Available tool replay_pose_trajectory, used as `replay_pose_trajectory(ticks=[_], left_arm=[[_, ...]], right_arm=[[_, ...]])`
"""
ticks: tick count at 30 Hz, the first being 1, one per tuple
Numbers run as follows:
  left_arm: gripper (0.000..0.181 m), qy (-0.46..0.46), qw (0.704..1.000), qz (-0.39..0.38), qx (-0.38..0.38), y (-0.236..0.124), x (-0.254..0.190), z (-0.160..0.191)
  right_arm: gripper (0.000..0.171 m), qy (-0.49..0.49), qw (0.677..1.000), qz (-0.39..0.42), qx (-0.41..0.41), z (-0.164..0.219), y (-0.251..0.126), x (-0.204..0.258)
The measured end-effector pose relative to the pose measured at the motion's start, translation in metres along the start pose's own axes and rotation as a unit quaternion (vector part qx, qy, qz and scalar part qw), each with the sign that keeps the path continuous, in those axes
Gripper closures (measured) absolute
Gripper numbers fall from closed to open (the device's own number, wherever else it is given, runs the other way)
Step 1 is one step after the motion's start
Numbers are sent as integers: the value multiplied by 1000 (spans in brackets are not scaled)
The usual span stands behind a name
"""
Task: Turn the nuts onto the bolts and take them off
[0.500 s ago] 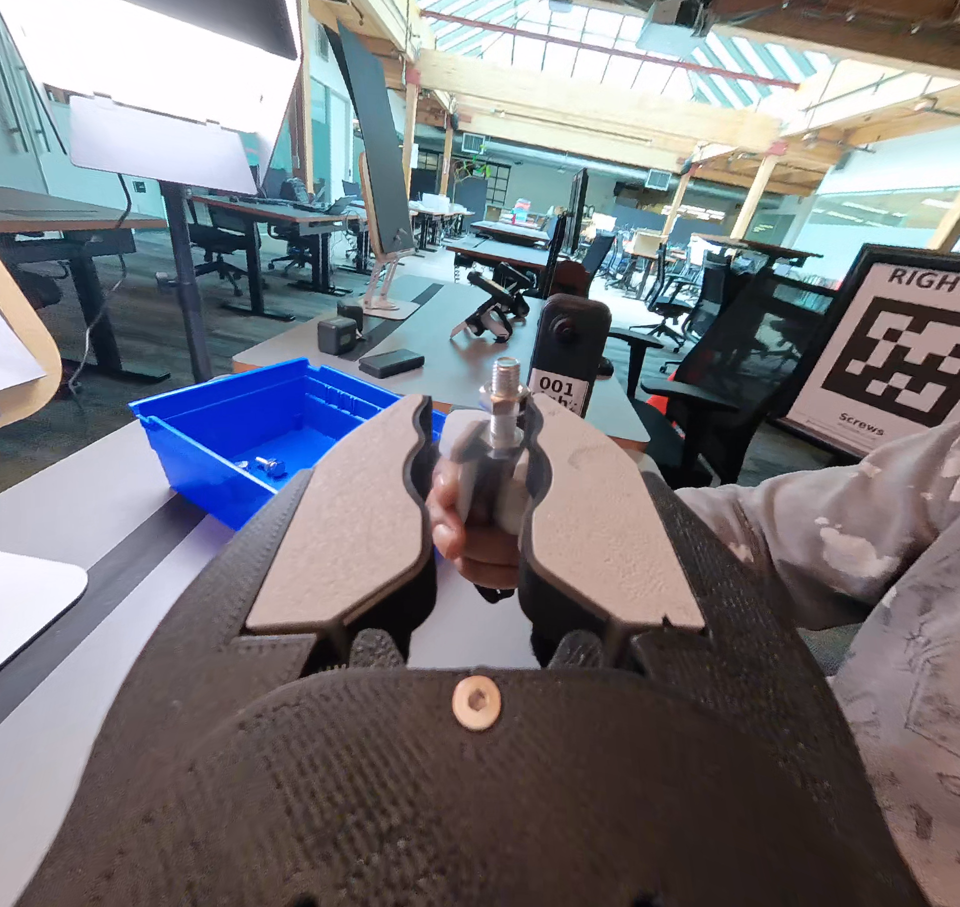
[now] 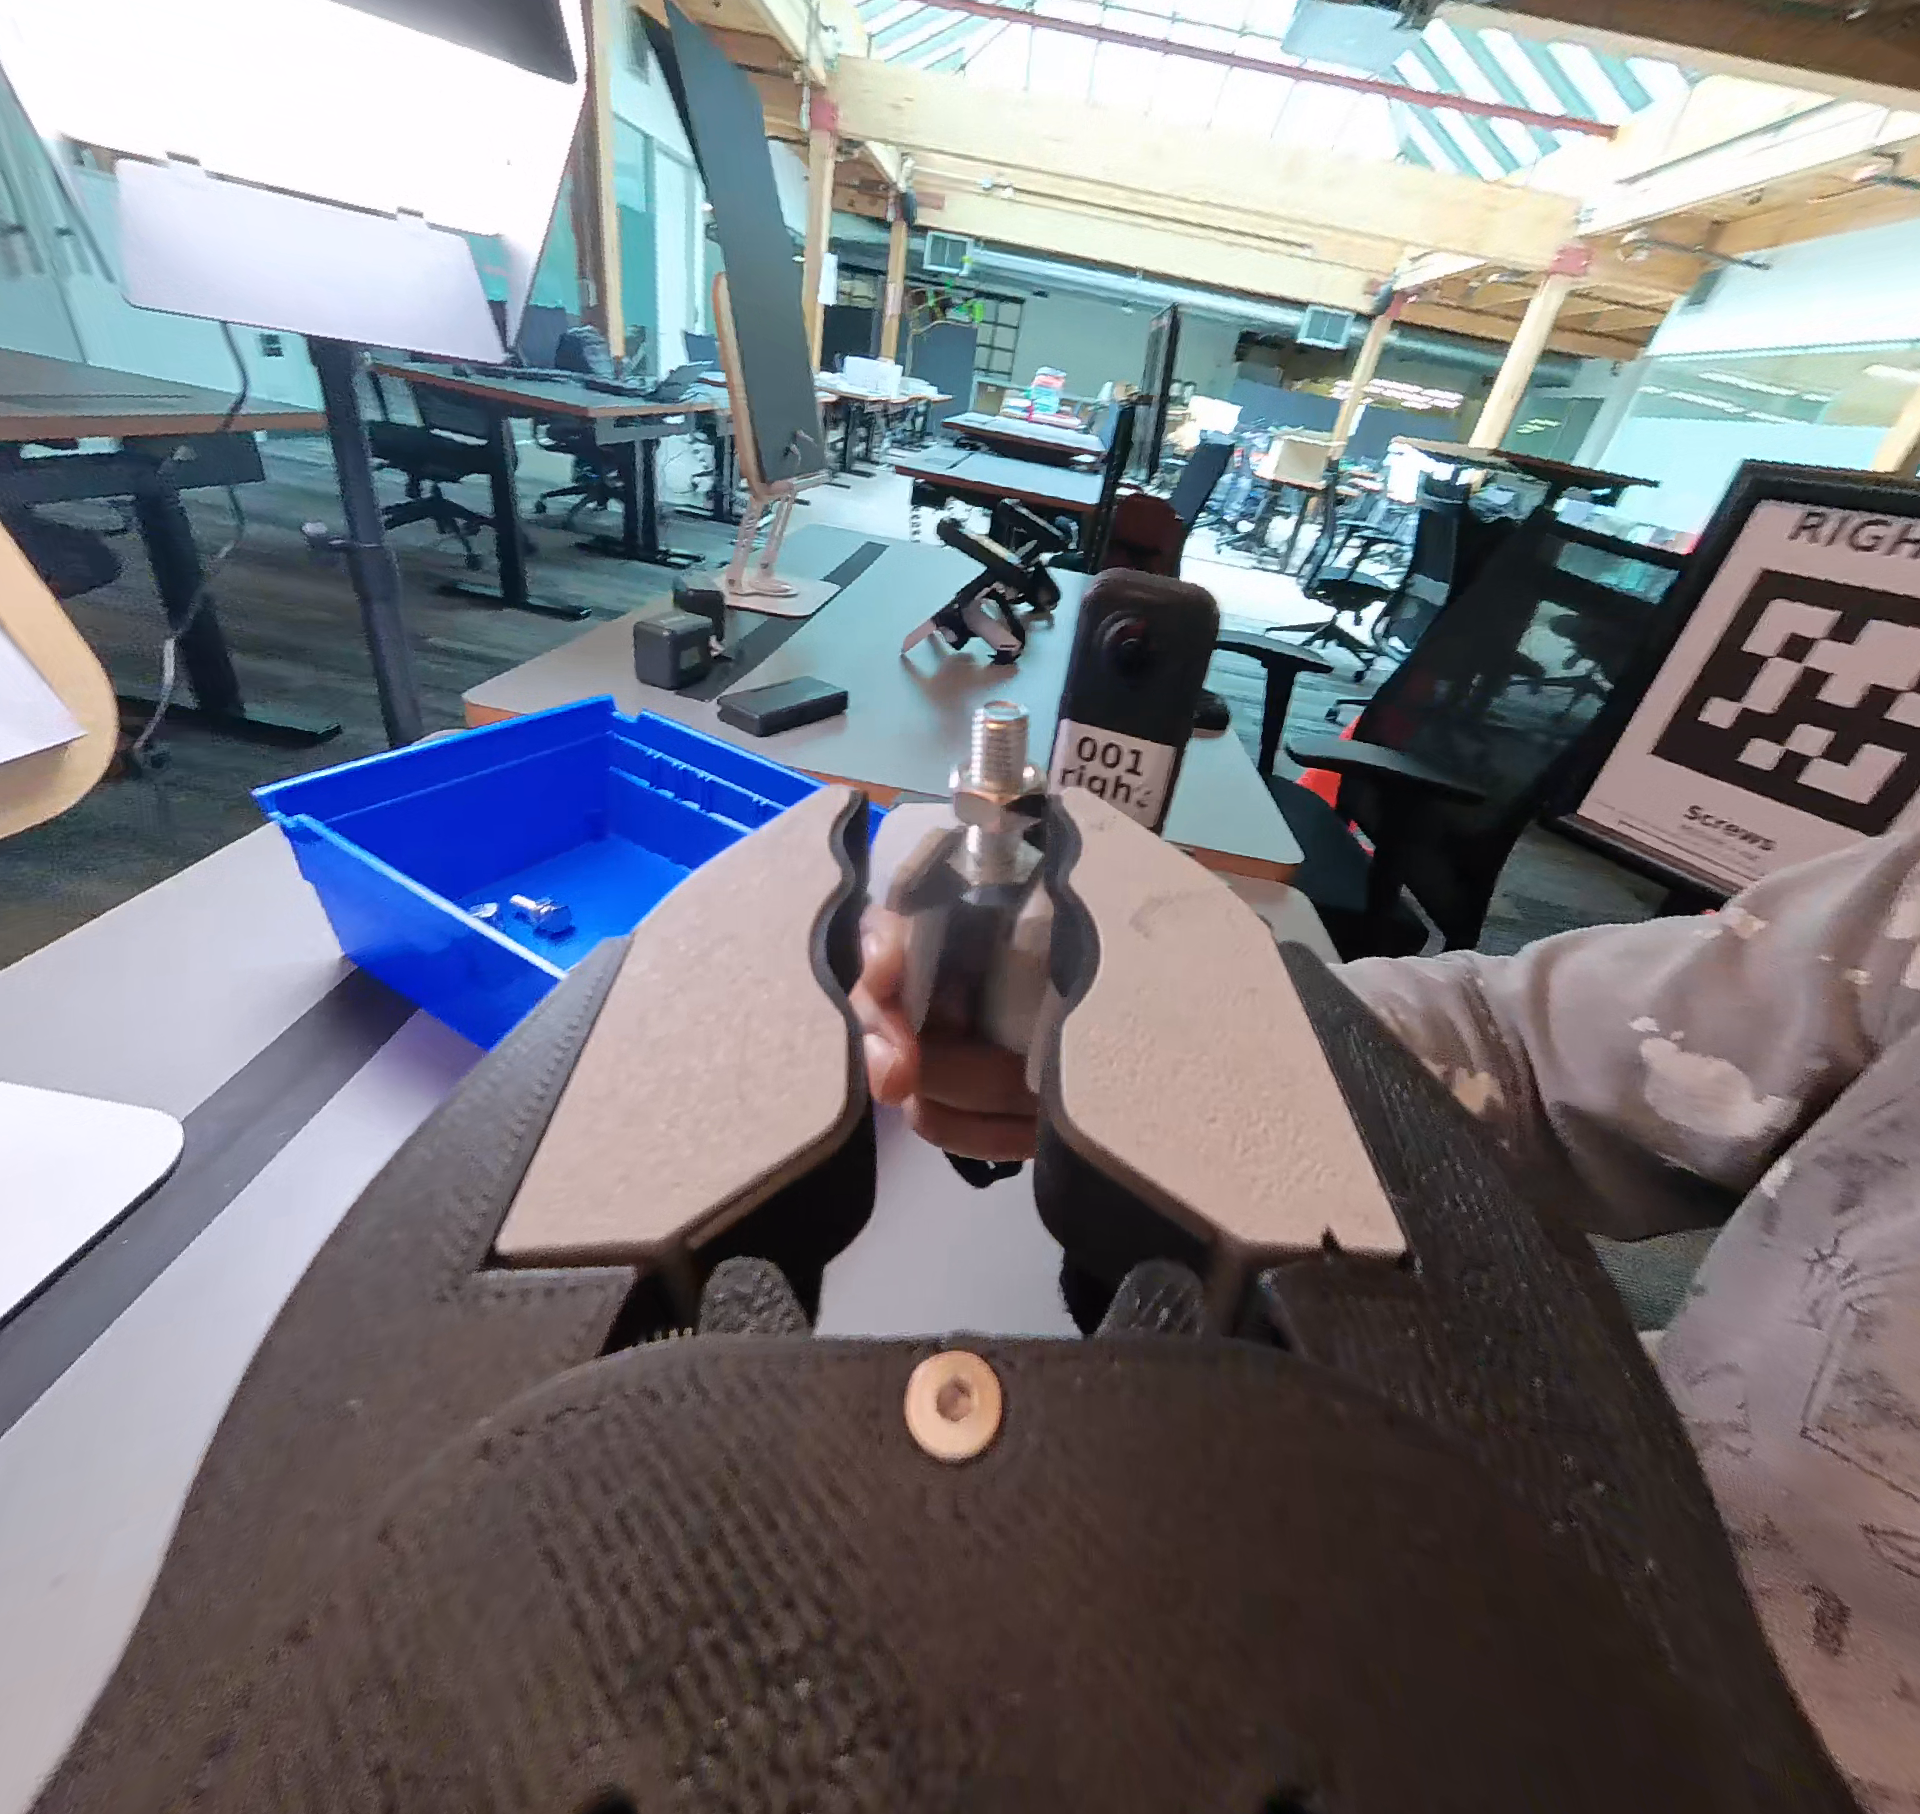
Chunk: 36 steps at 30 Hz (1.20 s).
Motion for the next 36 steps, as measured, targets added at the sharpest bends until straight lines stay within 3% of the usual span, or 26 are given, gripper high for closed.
replay_pose_trajectory(ticks=[2, 3, 5, 13, 15, 18, 19, 21, 31, 33, 34, 36], left_arm=[[154, -10, 1000, -3, 1, -1, 2, 0], [171, -16, 999, -36, 11, -4, 8, 1], [169, -1, 998, -63, 13, -9, 14, 3], [148, -5, 1000, 7, 6, -1, -1, -2], [148, 6, 1000, -6, 17, 1, -1, 1], [153, -14, 1000, -4, 28, -1, 2, 1], [172, -10, 999, -37, 35, -3, 6, 2], [172, 10, 997, -68, 45, -8, 13, 5], [152, -1, 1000, -7, 27, 0, 0, 1], [157, -8, 1000, -12, 28, -1, 3, 2], [174, -9, 998, -49, 45, -3, 9, 4], [173, 9, 994, -86, 63, -9, 17, 8]], right_arm=[[153, 0, 1000, 1, -4, -1, -1, 0], [153, 2, 1000, -10, -12, -2, -2, 0], [153, 1, 1000, -19, -10, -4, -3, 1], [153, -4, 1000, 2, 5, 1, 0, 0], [153, -6, 1000, 1, 6, 1, 1, 1], [153, 0, 1000, -1, 1, 1, -1, -1], [153, 5, 1000, -7, -9, 0, -3, -3], [153, 7, 1000, -23, -16, -4, -4, 0], [153, -6, 1000, 6, 0, 0, -1, -1], [153, -6, 1000, 10, -2, 0, -1, -1], [153, -4, 1000, -5, -10, -1, -3, -1], [153, -3, 1000, -15, -11, -4, -4, 1]])
Point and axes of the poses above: each gripper's, where its closed fingertips meet, y out along the fingers, z out of its underside, x = y × z across the jaws, the point moved 8 cm from there along -y, back along the fingers, and after that the axes turned 13 degrees about y, right-handed, at the moved point
